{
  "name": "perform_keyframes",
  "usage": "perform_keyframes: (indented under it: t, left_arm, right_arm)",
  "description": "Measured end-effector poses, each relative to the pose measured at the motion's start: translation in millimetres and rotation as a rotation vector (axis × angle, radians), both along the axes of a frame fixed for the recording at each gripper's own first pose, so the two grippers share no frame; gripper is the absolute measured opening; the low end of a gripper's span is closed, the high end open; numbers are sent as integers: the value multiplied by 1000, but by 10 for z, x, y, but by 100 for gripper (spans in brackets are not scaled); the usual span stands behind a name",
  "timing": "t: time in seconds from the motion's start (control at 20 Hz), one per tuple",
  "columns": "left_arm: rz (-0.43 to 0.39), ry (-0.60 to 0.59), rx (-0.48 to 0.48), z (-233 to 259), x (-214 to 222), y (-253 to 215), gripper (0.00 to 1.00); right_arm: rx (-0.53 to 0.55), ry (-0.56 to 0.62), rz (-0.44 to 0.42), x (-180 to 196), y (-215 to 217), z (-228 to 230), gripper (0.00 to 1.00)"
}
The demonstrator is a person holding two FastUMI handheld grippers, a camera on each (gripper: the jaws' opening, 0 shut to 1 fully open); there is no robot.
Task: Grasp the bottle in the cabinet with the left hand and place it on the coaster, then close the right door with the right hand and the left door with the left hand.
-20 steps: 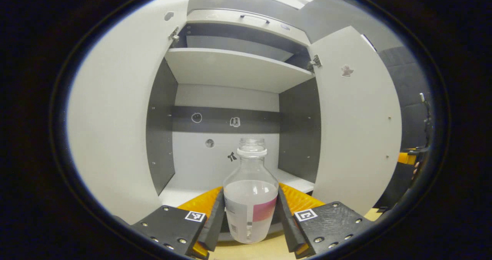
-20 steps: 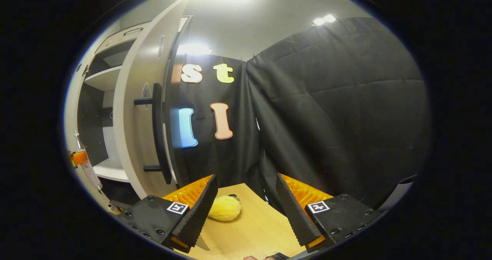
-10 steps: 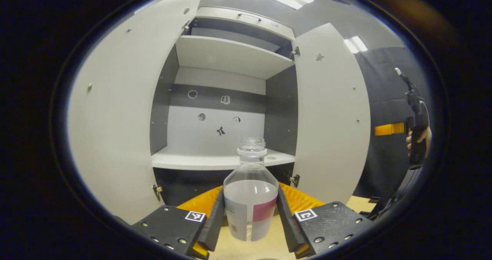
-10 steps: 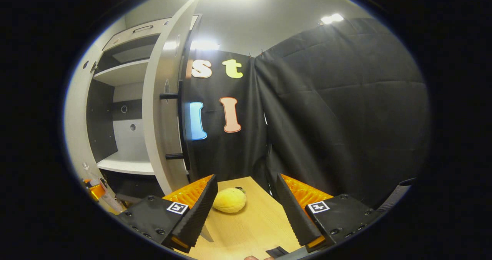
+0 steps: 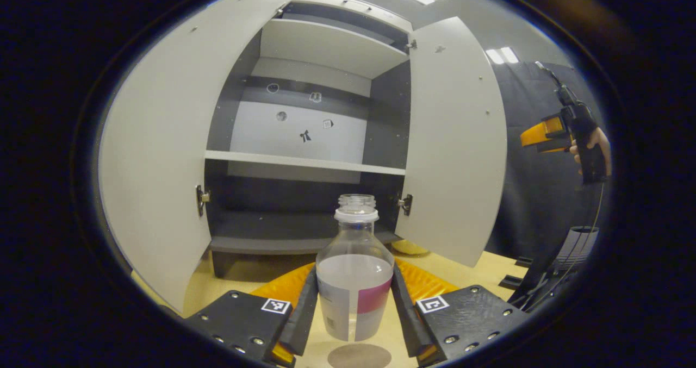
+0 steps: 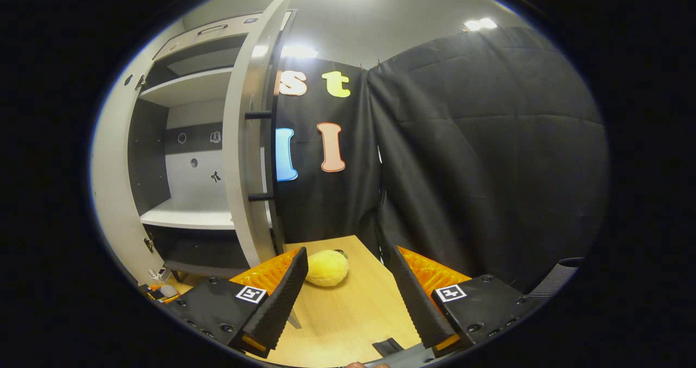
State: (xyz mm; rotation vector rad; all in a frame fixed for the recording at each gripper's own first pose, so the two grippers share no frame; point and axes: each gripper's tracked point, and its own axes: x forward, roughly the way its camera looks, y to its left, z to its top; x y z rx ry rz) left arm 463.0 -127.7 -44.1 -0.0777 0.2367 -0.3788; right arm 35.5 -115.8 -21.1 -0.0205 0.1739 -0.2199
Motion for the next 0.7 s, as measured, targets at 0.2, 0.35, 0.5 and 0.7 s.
perform_keyframes:
  t: [0.2, 0.35, 0.5, 0.7]
  left_arm:
    - [-2, 51, 8, -46, 126, -59, 69]
    - [-15, 67, 16, -82, 150, -60, 69]
    - [-33, 73, 45, -169, 136, -165, 69]
    - [-44, 85, 75, -265, 144, -234, 77]
  right_arm:
    - [-1, 39, -18, -145, -15, -161, 97]
    - [-4, 70, -31, -189, -43, -245, 97]
    - [17, 92, -40, -181, -58, -337, 97]
    - [50, 132, -35, -207, 17, -478, 97]
